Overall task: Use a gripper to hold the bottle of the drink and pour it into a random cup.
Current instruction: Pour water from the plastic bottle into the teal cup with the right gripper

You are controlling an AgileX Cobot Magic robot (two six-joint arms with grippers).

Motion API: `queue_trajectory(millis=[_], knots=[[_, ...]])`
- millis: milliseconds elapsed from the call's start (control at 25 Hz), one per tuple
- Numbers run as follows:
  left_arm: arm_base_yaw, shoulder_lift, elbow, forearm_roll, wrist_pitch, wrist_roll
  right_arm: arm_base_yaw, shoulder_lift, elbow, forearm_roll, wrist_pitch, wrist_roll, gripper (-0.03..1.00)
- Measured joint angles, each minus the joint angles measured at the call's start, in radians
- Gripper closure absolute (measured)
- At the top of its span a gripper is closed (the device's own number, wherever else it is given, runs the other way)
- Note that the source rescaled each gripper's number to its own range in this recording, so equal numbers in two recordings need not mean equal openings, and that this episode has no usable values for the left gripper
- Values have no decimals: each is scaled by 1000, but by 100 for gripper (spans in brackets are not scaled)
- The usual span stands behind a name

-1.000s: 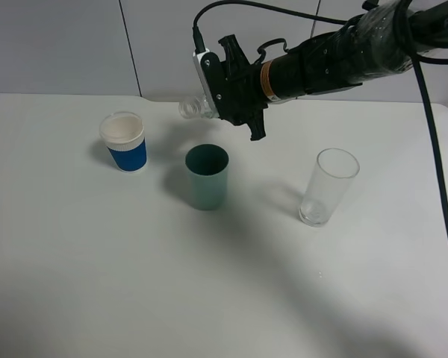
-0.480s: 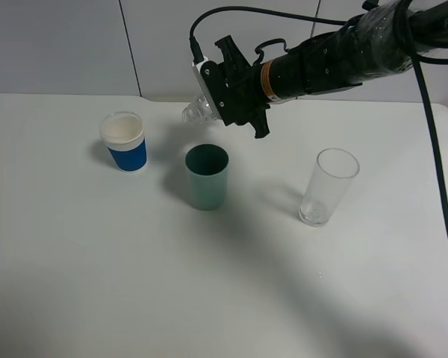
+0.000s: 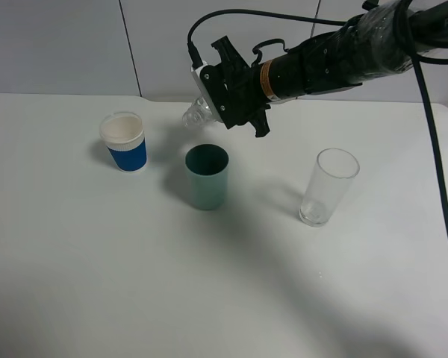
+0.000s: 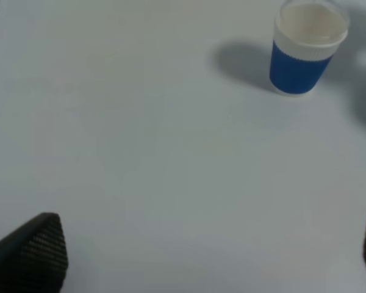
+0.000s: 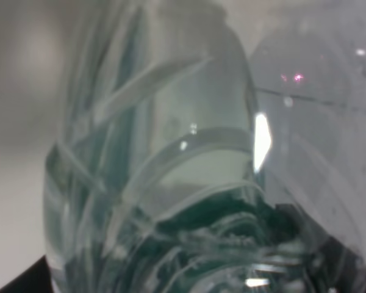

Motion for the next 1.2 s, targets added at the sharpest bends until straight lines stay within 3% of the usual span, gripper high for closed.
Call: queue_trajectory(millis=[560, 1200], knots=[[0, 0, 0, 0, 0, 0, 0, 0, 0, 0, -20, -136, 97], [0, 0, 0, 0, 0, 0, -3, 0, 0, 0, -20, -151, 97]])
